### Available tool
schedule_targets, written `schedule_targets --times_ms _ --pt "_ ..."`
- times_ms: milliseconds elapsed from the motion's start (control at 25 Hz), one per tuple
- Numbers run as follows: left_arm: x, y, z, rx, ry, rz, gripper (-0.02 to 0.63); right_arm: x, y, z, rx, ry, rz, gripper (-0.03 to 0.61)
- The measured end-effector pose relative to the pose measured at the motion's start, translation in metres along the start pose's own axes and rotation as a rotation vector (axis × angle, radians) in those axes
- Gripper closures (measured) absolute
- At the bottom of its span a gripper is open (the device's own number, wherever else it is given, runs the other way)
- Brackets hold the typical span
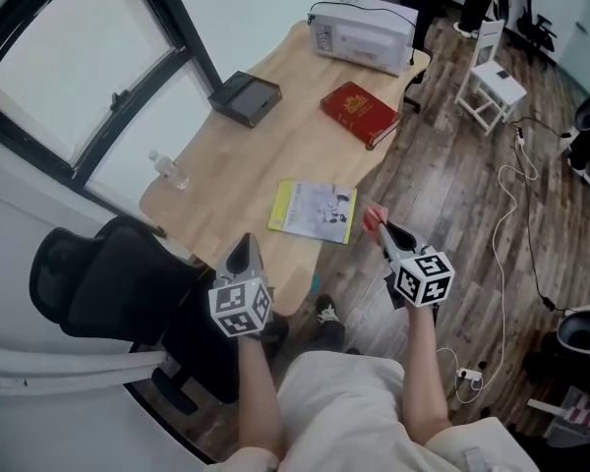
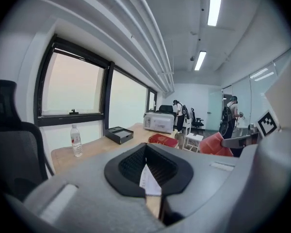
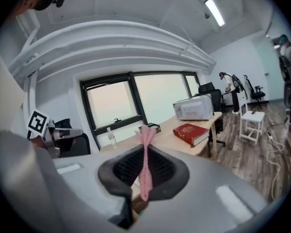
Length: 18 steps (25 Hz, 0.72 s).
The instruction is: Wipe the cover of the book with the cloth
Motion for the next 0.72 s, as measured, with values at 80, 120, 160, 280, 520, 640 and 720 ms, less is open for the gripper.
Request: schedule_targets --times_ms 80,120,160,280,520,640,720 --pt "-0.01 0.024 -0.012 0.006 -0.024 0.023 0.607 -0.014 0.028 0.0 -0.014 -0.055 -0.018 0.562" --pt "-0.013 0.036 -0.018 0.009 -0.034 0.033 0.607 -0.022 0.042 0.002 -0.014 -0.073 -0.021 0.563" --pt "-0.016 0.049 -0.024 0.015 -0.043 0.04 0.607 -0.029 0.056 0.005 -0.013 -0.084 -0.02 0.563" --pt "-0.011 0.088 -0.036 0.056 -0.06 0.031 0.607 -0.04 0.091 0.014 0.003 -0.096 -0.019 0.563" --pt "0.038 0.159 -0.043 0.182 -0.059 -0.105 0.607 -0.027 0.132 0.029 0.042 -0.117 -0.076 0.562" --pt "0.081 0.192 -0.033 0.304 -0.08 -0.206 0.607 -0.013 0.148 0.038 0.053 -0.144 -0.152 0.562" --pt "0.113 0.211 -0.028 0.354 -0.087 -0.289 0.607 -0.003 0.16 0.043 0.059 -0.162 -0.194 0.561"
Point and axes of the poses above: the fingertips, and each gripper's own axes: y forward along the fingers, z to its right, x out of its underside, the point moved 5 cm from there along -y, backward along the fingers, and after that the axes turned 1 degree about -y, right-handed, at the moved point
